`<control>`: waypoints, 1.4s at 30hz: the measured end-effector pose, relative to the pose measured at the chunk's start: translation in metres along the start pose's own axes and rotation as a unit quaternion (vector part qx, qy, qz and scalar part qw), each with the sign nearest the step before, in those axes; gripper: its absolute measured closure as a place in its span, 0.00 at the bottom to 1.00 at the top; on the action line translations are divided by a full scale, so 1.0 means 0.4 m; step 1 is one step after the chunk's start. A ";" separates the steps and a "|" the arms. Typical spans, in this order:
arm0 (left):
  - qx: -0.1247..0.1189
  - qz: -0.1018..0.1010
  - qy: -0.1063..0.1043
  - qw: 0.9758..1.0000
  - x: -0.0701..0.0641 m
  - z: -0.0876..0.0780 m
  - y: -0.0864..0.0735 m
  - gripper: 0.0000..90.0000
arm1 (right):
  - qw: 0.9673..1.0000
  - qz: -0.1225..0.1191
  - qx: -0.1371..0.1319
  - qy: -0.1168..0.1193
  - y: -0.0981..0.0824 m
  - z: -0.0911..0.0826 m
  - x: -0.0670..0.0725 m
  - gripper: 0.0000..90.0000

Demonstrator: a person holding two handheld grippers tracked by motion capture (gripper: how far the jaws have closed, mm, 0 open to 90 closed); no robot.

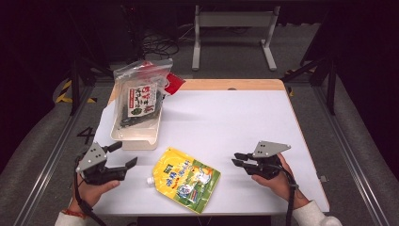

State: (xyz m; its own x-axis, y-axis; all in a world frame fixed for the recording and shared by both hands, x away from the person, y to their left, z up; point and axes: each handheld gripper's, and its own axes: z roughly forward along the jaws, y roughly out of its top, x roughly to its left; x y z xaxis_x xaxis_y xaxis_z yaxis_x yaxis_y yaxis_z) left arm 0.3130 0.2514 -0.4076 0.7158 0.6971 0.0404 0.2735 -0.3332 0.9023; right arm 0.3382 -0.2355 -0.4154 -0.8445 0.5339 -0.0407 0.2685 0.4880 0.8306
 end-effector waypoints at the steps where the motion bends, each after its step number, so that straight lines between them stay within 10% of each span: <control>1: 0.011 0.003 -0.008 1.000 -0.012 0.004 -0.007 0.26 | 1.000 0.000 0.000 0.000 0.000 0.000 0.000 0.86; 9: 0.092 0.000 -0.056 0.994 -0.087 0.022 -0.084 0.27 | 0.999 -0.019 0.011 0.035 0.002 0.034 0.048 1.00; 15: 0.118 -0.041 -0.065 0.990 -0.064 0.031 -0.118 0.24 | 0.997 -0.034 0.016 0.061 0.011 0.073 0.090 1.00; 26: 0.164 -0.012 -0.085 0.983 -0.094 0.094 -0.121 0.27 | 0.990 -0.065 0.049 0.111 0.009 0.134 0.160 1.00; 42: 0.166 0.020 -0.049 0.985 -0.087 0.137 -0.099 0.43 | 0.987 -0.074 0.055 0.130 0.010 0.143 0.172 1.00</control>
State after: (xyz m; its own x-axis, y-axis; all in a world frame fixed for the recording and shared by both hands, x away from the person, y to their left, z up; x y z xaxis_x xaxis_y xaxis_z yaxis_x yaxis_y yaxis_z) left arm 0.3127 0.2054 -0.4682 0.7840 0.6205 0.0163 0.4274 -0.5587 0.7107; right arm 0.3075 -0.1573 -0.4468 -0.9650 0.2621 -0.0010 0.1696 0.6272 0.7601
